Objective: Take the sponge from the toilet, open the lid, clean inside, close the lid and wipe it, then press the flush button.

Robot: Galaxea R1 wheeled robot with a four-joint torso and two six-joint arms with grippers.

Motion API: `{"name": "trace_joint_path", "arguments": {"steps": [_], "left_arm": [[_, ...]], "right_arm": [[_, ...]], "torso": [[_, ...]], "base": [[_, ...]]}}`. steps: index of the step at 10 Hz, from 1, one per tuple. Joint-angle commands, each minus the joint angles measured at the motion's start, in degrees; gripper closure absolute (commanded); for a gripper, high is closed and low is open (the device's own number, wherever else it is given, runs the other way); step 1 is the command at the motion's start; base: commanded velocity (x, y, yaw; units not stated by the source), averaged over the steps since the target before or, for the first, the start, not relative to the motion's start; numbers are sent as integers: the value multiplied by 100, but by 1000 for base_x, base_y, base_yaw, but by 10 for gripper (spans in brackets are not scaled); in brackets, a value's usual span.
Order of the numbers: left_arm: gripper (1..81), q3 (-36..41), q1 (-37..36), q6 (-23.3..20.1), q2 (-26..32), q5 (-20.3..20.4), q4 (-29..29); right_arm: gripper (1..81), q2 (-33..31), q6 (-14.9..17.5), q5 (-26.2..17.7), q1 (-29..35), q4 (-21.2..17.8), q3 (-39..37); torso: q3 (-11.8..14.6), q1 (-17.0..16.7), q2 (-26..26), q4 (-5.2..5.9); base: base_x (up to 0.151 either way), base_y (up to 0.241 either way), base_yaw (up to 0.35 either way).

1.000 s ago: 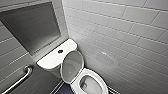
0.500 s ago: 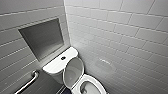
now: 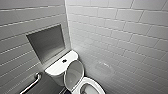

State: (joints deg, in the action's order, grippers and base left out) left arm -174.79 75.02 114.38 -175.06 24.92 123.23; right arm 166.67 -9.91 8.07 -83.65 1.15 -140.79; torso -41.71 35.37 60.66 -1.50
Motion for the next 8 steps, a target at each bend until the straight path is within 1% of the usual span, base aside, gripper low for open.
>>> {"name": "trace_joint_path", "arguments": {"steps": [1, 4, 6, 7, 8], "left_arm": [[10, -90, 8, 128, 5, -242, 25], [10, -56, 78, 75, 163, -154, 78], [10, -72, 333, 67, 77, -258, -69], [10, -56, 518, 7, -36, -978, -678], [10, -56, 685, -613, -213, -1715, -1490]], "right_arm": [[811, 202, 77, -332, 98, 79, -395], [811, 308, 77, -332, 89, 79, -422], [811, 308, 68, -324, 81, 52, -422], [811, 308, 68, -324, 63, 44, -422], [811, 308, 59, -315, 45, 44, -440]], "torso": [[-2, 2, 2, 0], [0, 0, 22, 0], [0, -2, 22, 0], [2, -2, 22, 0], [2, -2, 22, 0]], "base": [[0, 0, 0], [0, 0, 0], [0, 0, 0], [0, 0, 0], [0, 0, 0]]}}
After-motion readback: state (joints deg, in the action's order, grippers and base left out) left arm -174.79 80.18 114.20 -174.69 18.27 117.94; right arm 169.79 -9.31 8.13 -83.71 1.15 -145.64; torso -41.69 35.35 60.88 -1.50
